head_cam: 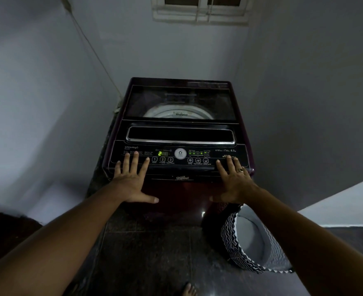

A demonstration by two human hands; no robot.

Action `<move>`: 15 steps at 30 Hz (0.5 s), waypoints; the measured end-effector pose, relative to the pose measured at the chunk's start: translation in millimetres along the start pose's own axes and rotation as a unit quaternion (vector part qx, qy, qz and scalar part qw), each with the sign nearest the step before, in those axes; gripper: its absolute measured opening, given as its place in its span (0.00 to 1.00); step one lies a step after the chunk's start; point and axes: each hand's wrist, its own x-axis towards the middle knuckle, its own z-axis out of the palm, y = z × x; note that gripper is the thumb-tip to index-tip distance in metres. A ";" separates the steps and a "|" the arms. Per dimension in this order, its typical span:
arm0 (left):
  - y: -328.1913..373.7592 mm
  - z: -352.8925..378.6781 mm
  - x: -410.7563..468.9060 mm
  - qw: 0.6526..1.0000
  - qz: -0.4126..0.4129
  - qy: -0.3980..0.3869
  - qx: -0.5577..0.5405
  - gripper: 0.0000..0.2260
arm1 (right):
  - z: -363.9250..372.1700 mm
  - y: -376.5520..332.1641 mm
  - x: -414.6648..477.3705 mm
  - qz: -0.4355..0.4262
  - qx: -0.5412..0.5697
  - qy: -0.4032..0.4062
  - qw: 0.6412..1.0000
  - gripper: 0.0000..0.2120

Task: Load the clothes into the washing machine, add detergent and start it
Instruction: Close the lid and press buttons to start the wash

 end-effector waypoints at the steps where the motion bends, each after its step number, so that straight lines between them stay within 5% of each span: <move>1: 0.0 0.0 0.1 1.000 0.000 0.001 0.000 0.67 | 0.2 -0.2 -0.5 -0.001 0.000 0.002 1.000 0.66; 15: -1.2 1.0 0.7 1.000 -0.003 0.000 -0.003 0.66 | 0.6 -0.5 -1.6 -0.004 0.002 0.005 1.000 0.66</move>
